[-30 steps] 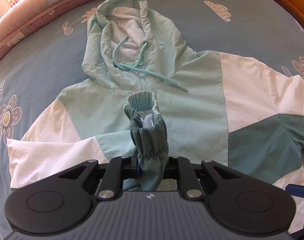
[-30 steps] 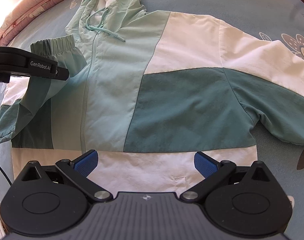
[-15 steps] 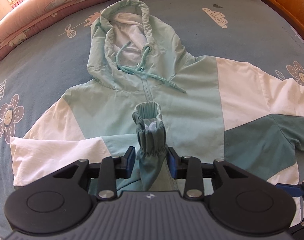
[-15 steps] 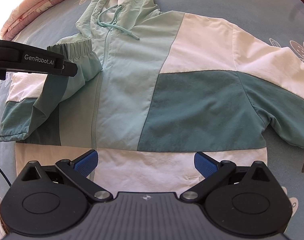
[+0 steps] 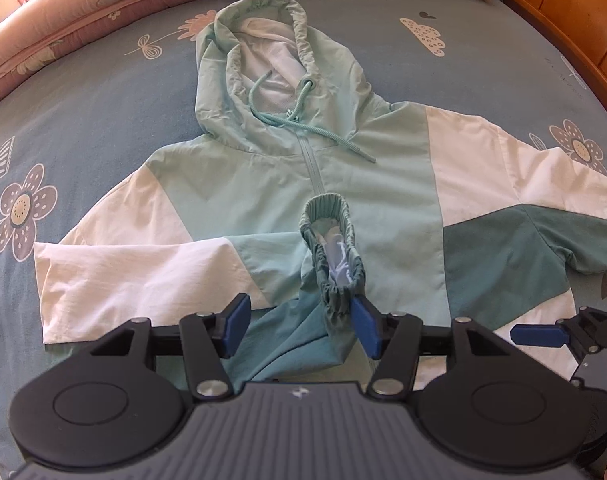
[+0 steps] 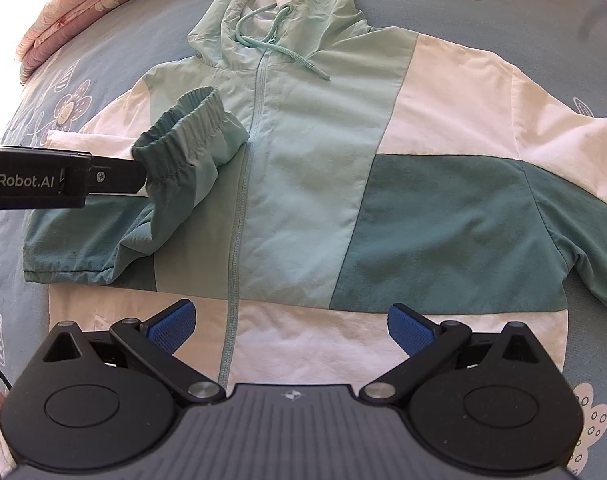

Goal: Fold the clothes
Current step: 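Withdraw the open left gripper from the folded sleeve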

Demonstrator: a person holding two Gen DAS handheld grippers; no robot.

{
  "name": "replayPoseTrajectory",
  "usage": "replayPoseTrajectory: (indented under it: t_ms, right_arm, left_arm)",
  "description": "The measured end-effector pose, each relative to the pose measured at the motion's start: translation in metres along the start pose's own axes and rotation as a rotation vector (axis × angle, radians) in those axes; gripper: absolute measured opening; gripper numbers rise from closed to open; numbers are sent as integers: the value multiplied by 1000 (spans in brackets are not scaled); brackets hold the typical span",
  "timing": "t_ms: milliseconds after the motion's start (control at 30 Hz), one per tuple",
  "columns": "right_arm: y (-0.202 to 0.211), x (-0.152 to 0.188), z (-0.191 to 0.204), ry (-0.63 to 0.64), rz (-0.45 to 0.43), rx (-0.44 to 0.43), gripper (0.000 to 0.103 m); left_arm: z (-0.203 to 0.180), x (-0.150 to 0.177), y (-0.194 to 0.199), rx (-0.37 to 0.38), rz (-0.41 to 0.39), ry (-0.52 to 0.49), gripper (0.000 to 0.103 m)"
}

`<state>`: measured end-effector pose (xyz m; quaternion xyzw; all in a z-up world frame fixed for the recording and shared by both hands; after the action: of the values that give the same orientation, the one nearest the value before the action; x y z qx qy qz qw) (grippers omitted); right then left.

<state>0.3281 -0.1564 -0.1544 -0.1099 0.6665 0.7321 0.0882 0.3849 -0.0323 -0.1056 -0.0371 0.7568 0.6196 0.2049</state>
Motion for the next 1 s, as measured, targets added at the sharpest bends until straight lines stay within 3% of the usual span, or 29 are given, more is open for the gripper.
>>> replayPoseTrajectory:
  t_ms: [367, 533, 700, 1000]
  right_arm:
    - [-3, -7, 35, 66, 17, -37, 103]
    - [-9, -13, 43, 119, 28, 5, 103]
    - [-6, -21, 53, 175, -37, 7, 103]
    - [-6, -22, 69, 204, -25, 0, 103]
  left_arm:
    - [25, 18, 11, -10, 13, 3, 57]
    - [40, 33, 10, -23, 36, 16, 57]
    - [51, 44, 10, -25, 47, 38, 57]
    - [60, 51, 13, -19, 52, 54, 57]
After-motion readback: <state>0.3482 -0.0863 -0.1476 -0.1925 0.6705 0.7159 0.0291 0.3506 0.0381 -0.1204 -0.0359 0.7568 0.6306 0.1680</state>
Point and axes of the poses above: each gripper's, at about its wrist camera, not at the fingertips, and y roughly against the way its jaws point, z to its left, x to its underside, the point moved 10 cm from there along -y, roughly the way its jaws point, and after that the axes turned 11 degrees about x, right-handed, at the moved point
